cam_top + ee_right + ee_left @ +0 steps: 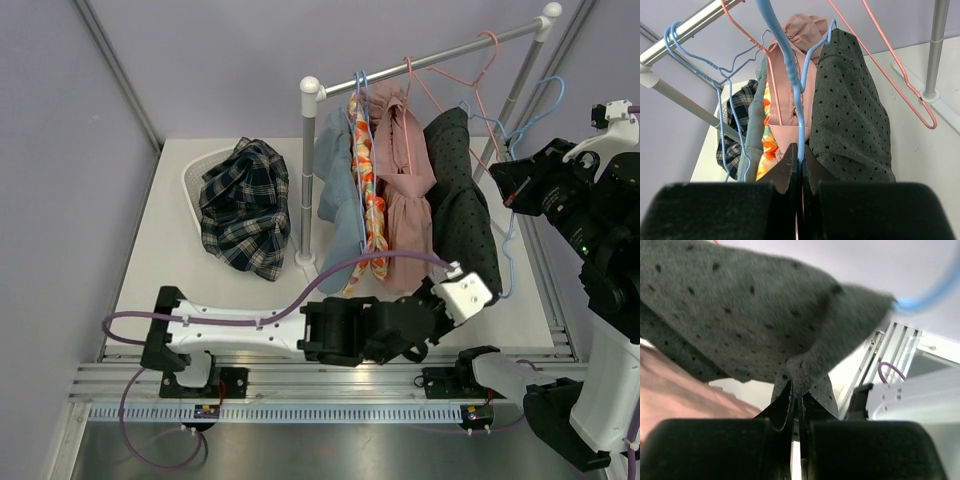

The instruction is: Remove the skirt from the hanger

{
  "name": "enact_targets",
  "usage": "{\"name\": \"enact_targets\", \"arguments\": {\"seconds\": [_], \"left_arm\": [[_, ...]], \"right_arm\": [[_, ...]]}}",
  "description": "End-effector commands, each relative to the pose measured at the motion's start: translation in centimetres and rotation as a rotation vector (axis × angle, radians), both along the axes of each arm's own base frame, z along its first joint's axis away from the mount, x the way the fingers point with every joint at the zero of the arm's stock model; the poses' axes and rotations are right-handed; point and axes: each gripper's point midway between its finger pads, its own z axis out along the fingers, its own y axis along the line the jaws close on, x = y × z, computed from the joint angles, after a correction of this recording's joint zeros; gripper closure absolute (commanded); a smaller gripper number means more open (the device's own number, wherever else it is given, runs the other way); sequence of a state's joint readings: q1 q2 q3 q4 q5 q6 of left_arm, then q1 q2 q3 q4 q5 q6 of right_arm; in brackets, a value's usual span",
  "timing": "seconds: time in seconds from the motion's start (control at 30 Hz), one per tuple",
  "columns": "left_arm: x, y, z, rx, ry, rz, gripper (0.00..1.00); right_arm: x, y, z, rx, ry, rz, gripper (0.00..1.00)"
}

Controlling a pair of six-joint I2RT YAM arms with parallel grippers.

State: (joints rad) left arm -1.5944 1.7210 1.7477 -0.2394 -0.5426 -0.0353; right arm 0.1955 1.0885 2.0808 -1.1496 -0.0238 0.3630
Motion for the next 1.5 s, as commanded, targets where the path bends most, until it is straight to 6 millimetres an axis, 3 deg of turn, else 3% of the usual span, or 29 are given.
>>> {"name": "enact_targets", "arguments": {"seconds": [0.0, 0.07, 0.13, 0.23, 0.33, 0.47, 0.63, 0.7, 0.83, 0.87, 1.03, 1.1, 1.27, 1.33, 1.47], "left_arm": [[-2.6, 4.1, 2.8, -0.064, 0.001, 0.019, 1.0], [-5.1, 5.4, -0.1, -0.002, 0.011, -0.006, 1.0], [-6.7, 6.7, -1.0, 0.013, 0.043, 0.006, 1.0], [-11.8, 7.8, -3.1, 0.065, 0.062, -0.035, 1.0], [-14.9, 7.7, -4.8, 0.092, 0.107, -0.069, 1.0], [-20.5, 7.4, -6.3, 0.121, 0.148, -0.16, 1.0], [-24.6, 7.2, -7.3, 0.111, 0.231, -0.232, 1.0], [-26.2, 7.2, -8.7, 0.12, 0.268, -0.27, 1.0], [-27.1, 9.0, -10.1, 0.209, 0.242, -0.237, 1.0], [-27.7, 9.5, -10.4, 0.221, 0.248, -0.248, 1.0], [-29.4, 11.3, -11.5, 0.268, 0.281, -0.231, 1.0], [-30.9, 12.0, -11.0, 0.263, 0.319, -0.239, 1.0], [-33.1, 15.6, -12.8, 0.33, 0.355, -0.215, 1.0], [-33.2, 16.8, -13.2, 0.337, 0.384, -0.183, 1.0], [-32.6, 16.9, -12.5, 0.311, 0.38, -0.147, 1.0]], "right_arm": [[0.3, -0.3, 3.3, 0.007, -0.125, -0.015, 1.0], [1.0, -0.7, 3.0, -0.011, -0.116, -0.043, 1.0], [1.9, -1.0, 2.6, -0.024, -0.104, -0.066, 1.0], [3.0, -1.8, 2.8, -0.051, -0.112, -0.114, 1.0], [4.4, -2.2, 3.2, -0.073, -0.109, -0.149, 1.0], [5.7, -2.3, 4.2, -0.092, -0.122, -0.162, 1.0], [8.4, -2.4, 3.7, -0.121, -0.095, -0.186, 1.0], [9.7, -2.1, 3.6, -0.126, -0.087, -0.182, 1.0], [11.8, -1.8, 4.2, -0.141, -0.094, -0.187, 1.0], [11.8, -1.8, 5.1, -0.135, -0.121, -0.185, 1.0], [14.8, -0.4, 4.6, -0.133, -0.109, -0.14, 1.0], [15.9, -0.1, 4.2, -0.133, -0.098, -0.132, 1.0], [17.5, 0.1, 4.6, -0.102, -0.111, -0.118, 1.0], [18.1, 0.3, 4.6, -0.086, -0.116, -0.104, 1.0], [19.2, 0.8, 3.9, -0.07, -0.098, -0.075, 1.0]]}}
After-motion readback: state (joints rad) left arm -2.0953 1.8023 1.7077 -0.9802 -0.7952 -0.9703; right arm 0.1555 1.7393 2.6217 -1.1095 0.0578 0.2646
